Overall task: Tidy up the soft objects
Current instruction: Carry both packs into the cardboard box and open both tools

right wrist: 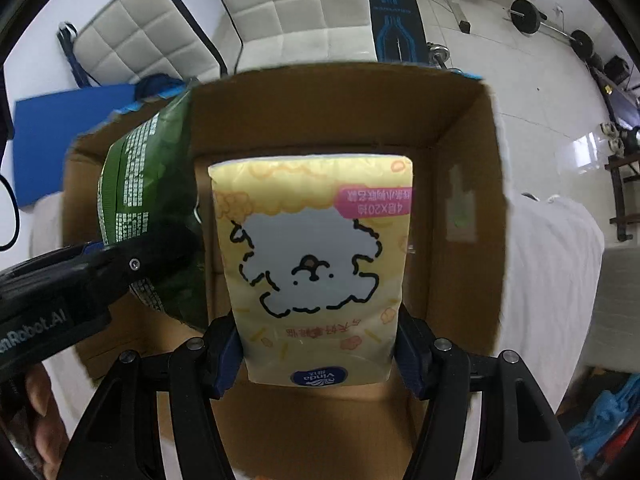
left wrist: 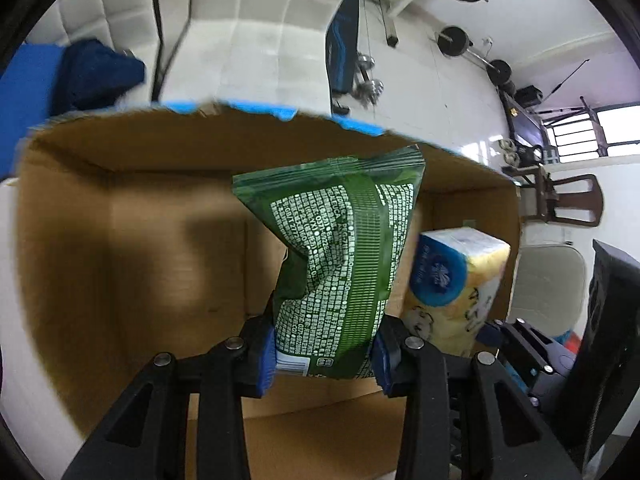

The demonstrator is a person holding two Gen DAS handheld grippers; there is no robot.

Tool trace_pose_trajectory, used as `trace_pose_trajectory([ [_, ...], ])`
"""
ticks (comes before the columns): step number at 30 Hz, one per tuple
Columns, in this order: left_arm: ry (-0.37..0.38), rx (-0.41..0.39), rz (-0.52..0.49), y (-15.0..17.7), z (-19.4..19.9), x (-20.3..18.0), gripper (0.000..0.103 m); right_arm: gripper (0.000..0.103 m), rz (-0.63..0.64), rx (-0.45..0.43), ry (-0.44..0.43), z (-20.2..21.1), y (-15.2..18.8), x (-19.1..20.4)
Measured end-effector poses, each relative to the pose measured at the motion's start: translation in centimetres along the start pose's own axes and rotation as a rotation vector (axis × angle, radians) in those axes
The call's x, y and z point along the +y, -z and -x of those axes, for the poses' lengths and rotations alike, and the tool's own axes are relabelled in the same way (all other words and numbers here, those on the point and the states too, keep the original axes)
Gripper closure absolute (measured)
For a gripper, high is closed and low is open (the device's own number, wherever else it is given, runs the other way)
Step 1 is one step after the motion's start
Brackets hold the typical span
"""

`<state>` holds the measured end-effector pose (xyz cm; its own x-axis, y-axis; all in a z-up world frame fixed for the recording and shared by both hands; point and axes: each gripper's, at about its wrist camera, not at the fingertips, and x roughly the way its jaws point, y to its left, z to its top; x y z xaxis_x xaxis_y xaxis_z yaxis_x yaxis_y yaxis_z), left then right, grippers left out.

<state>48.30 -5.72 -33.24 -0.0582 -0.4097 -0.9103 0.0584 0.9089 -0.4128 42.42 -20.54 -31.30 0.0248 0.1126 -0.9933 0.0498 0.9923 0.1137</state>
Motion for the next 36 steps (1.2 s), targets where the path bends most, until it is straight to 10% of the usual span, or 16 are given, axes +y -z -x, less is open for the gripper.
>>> trace_pose_trajectory([
  [13,-0.073,0.085,-0.04,-0.7,-1.8,-1.1,0.052,0.024,0.033,0.044,0.064,-3.6,-1.8,1.2],
  [36,-0.25,-0.172,-0.138,7.1,7.4,-1.3,0.0,0.007,-0.038,-0.024,0.069,4.6,6.7,1.7],
])
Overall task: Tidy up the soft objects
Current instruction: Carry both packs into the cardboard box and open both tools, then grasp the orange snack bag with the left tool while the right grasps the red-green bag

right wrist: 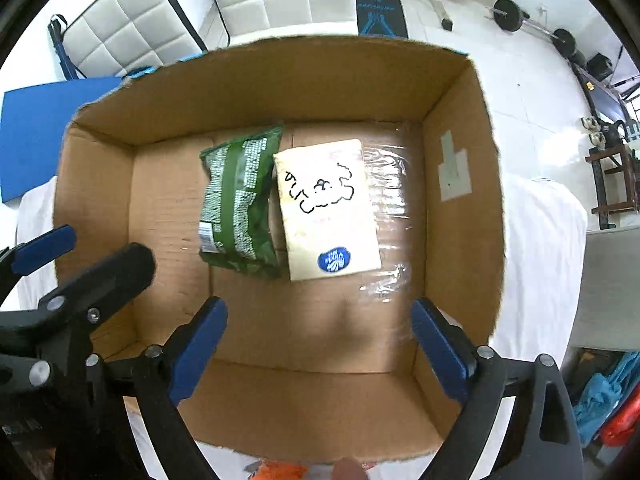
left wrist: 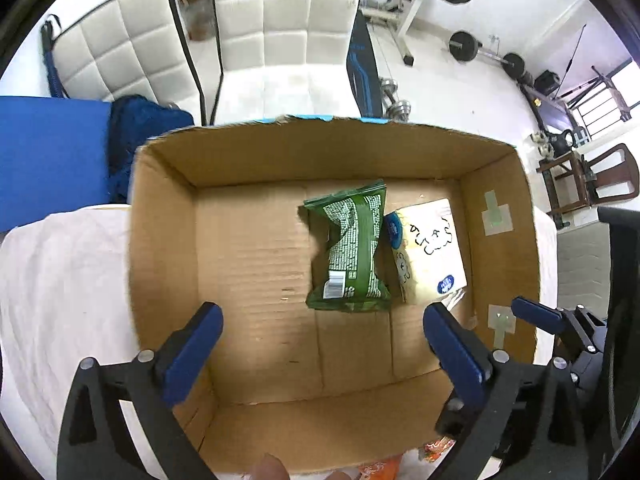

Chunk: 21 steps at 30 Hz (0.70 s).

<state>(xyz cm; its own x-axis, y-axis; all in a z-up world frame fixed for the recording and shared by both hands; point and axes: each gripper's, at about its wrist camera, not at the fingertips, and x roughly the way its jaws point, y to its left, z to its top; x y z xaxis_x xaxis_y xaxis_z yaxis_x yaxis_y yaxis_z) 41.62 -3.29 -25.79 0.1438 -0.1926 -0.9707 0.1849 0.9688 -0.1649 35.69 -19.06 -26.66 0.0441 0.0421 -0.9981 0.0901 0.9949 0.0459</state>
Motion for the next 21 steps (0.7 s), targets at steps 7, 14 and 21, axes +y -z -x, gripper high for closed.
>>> trace_pose_trajectory([
  [7,-0.026,-0.059,-0.001,2.1,2.5,0.3,0.0,0.007,-0.008,-0.057,0.007,3.0,1.8,1.0],
  [14,-0.056,-0.178,0.005,4.8,7.0,-0.3,0.0,0.007,0.035,-0.143,0.011,5.9,4.0,2.5],
  [21,-0.064,-0.259,0.04,8.0,11.5,-0.8,0.0,0.007,0.058,-0.221,-0.024,8.7,6.5,2.5],
])
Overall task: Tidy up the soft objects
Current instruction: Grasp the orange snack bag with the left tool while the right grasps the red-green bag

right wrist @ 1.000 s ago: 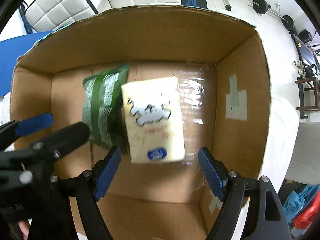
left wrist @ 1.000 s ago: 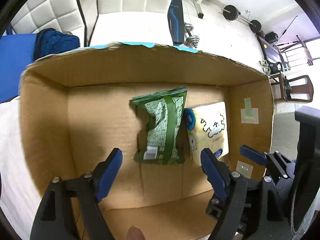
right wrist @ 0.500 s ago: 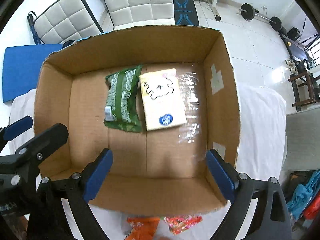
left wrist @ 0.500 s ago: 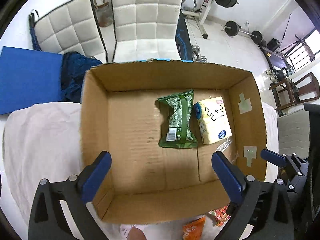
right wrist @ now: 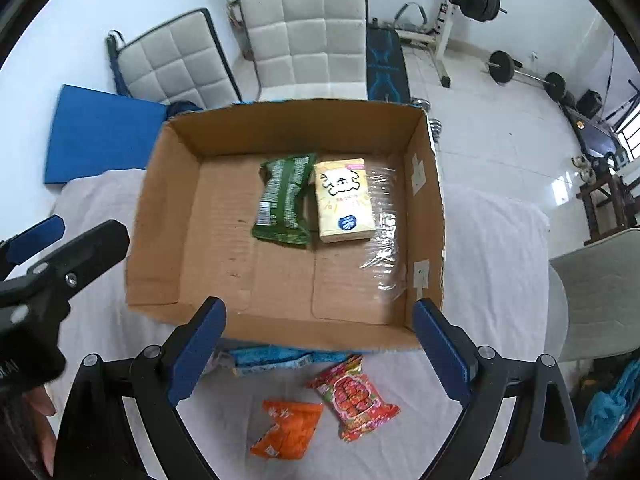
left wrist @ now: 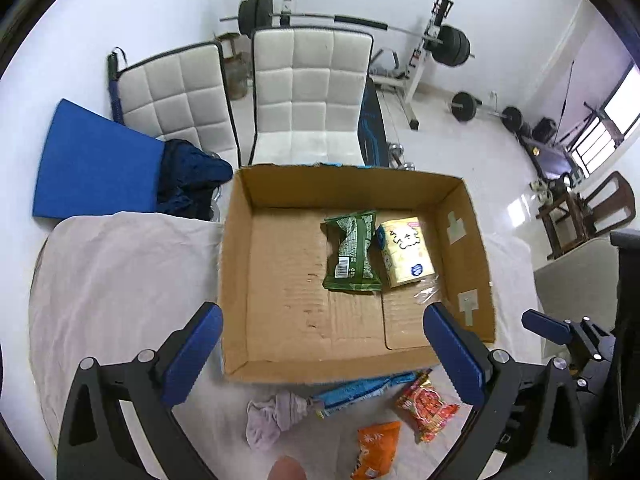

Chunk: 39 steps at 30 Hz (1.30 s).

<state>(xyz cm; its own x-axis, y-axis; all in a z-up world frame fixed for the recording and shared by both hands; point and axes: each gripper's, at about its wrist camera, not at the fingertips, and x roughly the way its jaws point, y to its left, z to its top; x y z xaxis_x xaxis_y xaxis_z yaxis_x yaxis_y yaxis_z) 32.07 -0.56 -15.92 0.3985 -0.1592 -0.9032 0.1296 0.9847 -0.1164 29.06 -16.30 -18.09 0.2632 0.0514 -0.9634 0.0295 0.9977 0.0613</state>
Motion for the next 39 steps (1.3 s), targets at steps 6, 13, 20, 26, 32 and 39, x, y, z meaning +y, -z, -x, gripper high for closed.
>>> trace_pose_trajectory([
  [6,-0.075,-0.042,-0.007,2.5,2.8,-1.2,0.0,0.007,-0.062,-0.018,-0.041,1.5,2.4,-2.8],
  [13,-0.108,0.067,0.037,8.3,0.1,-2.0,0.0,0.0,-0.012,0.072,-0.071,-1.8,7.5,-6.8],
  [20,-0.117,0.285,0.04,15.4,-6.7,-3.4,0.0,0.0,0.057,0.266,-0.025,-10.1,11.8,-8.5],
  [26,-0.132,0.382,0.039,19.4,-10.6,-4.3,0.0,0.004,0.09,0.35,-0.008,-16.5,13.5,-7.6],
  [32,-0.142,0.405,-0.003,20.4,-12.0,-5.6,0.0,0.036,0.053,0.382,-0.026,-19.5,14.9,-7.5],
  [39,-0.113,0.426,-0.068,21.5,-12.9,-8.8,0.0,0.051,-0.045,0.428,0.013,-17.7,18.4,-12.4],
])
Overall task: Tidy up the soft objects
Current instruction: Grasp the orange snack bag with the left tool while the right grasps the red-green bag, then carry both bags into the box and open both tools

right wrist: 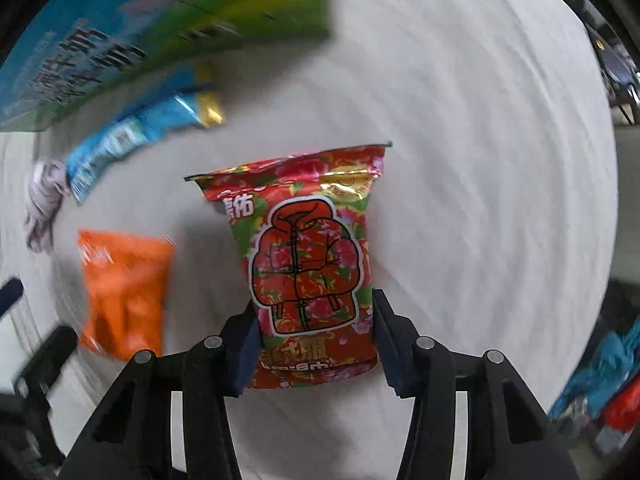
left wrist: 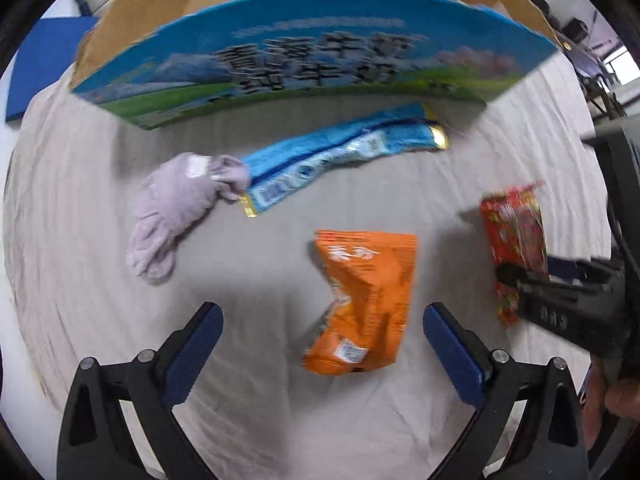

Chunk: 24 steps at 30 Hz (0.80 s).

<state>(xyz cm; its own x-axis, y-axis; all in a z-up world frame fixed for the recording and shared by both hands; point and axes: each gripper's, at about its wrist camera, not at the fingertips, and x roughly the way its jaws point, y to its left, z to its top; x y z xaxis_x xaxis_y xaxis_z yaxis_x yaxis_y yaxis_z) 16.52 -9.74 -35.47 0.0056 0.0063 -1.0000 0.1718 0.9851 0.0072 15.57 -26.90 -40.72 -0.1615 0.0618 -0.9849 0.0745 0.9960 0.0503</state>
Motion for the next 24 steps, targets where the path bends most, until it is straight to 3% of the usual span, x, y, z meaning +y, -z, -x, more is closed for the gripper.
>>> trace_pose_trajectory([
  [3,0.001,0.018,-0.038,0.0,-1.1,-2.3,0.001,0.05,-0.022,0.03,-0.001,-0.4,2.3,-2.0],
  [6,-0.015,0.044,-0.082,-0.2,-2.6,-4.3,0.012,0.049,-0.021,0.053,-0.004,-0.9,3.7,-2.9],
  [11,-0.06,0.132,-0.135,-0.5,-6.4,-6.0,0.049,0.048,0.002,0.033,0.009,-1.3,4.8,-2.9],
  [16,-0.003,0.125,-0.056,0.2,-6.6,-4.5,0.052,0.05,-0.016,0.017,0.038,-2.2,6.1,-2.1],
  [17,0.007,0.133,-0.035,0.5,-6.6,-4.0,0.053,0.051,-0.019,0.013,0.04,-2.3,5.3,0.0],
  [20,0.027,0.156,0.036,1.6,-6.8,-2.0,0.053,0.052,-0.01,0.034,-0.022,-2.3,5.7,2.2],
  [24,0.021,0.179,0.081,3.2,-7.5,-0.2,0.05,0.051,0.034,0.048,-0.032,-2.8,6.7,4.8],
])
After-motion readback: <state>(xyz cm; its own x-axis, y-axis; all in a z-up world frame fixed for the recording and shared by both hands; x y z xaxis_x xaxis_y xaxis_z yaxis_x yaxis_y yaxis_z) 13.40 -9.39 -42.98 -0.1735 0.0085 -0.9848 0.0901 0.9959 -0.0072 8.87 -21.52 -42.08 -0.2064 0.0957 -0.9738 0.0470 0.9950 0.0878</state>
